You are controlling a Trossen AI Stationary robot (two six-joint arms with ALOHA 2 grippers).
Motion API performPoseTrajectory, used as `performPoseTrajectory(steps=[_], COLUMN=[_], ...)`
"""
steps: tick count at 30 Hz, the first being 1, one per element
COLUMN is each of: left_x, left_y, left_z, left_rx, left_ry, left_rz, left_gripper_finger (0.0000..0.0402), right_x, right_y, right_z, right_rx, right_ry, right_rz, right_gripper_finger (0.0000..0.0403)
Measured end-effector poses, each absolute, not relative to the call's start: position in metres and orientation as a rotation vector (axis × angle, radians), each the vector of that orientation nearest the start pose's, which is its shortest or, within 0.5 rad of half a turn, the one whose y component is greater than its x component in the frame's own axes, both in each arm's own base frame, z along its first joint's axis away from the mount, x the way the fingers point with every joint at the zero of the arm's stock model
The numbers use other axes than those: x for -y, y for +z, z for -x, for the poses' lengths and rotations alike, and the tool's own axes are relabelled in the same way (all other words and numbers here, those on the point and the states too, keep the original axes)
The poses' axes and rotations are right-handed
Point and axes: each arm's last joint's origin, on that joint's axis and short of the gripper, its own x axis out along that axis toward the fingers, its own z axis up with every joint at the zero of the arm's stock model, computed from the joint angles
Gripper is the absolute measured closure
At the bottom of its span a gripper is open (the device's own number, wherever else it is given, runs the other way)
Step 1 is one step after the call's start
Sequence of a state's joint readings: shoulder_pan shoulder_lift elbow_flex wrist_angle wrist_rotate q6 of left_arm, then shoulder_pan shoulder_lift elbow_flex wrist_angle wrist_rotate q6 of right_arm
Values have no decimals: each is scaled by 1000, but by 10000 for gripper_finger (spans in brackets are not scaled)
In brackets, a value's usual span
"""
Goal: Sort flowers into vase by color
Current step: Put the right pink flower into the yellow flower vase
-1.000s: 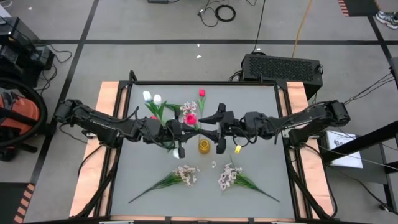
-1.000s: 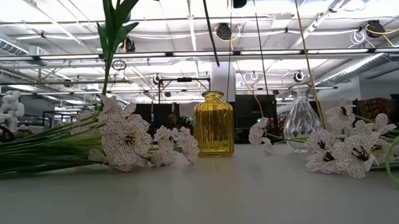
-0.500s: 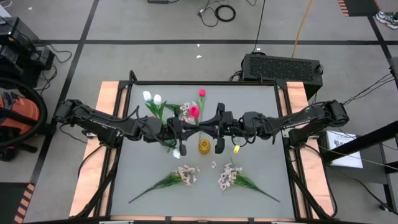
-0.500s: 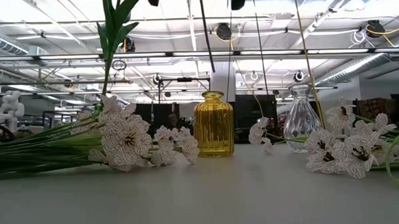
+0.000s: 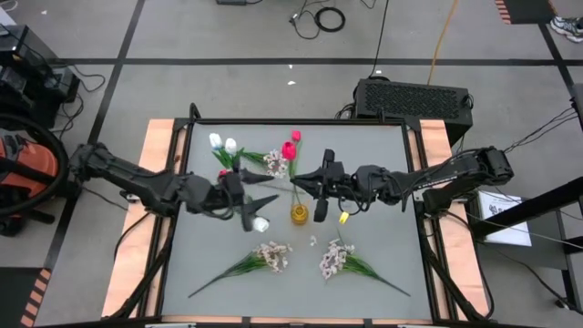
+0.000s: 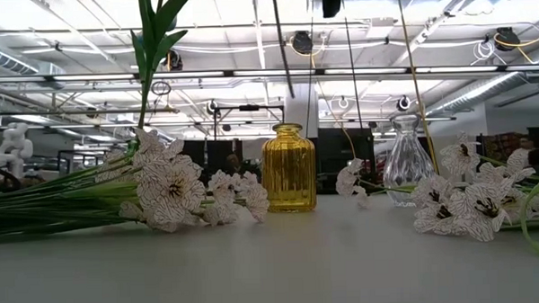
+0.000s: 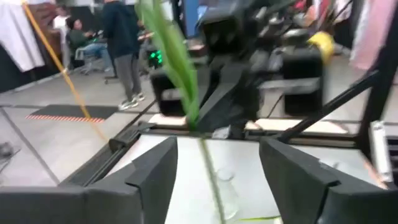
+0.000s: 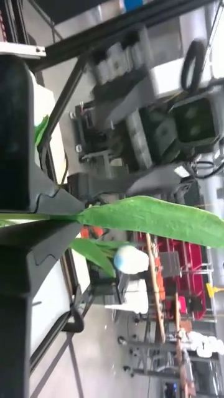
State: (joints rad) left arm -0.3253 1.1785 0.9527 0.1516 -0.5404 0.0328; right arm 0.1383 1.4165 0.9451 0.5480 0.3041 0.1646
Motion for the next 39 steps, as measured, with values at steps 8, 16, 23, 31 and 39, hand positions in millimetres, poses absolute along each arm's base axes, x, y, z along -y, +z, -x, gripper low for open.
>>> performPoseTrajectory(steps=[8, 16, 23, 31, 39], left_x=[82, 87, 87, 87, 86], left_y=[359, 359, 357, 357, 354], left_z=[-227, -224, -224, -224, -222], left_rx=[-42, -51, -66, -74, -104], left_ry=[146, 188, 194, 194, 191], left_rz=[-61, -109, -119, -124, -142], left_gripper_finger=[160, 159, 159, 159, 159], right_x=[-34, -30, -29, -25, -22], right_y=[295, 289, 273, 260, 260], right_z=[-332, -336, -341, -341, -329], right_rx=[56, 36, -58, -167, -287], right_ry=[-179, -196, -213, -241, -242], right_rz=[-204, -206, -255, -298, -320], right_gripper_finger=[402, 402, 387, 329, 209])
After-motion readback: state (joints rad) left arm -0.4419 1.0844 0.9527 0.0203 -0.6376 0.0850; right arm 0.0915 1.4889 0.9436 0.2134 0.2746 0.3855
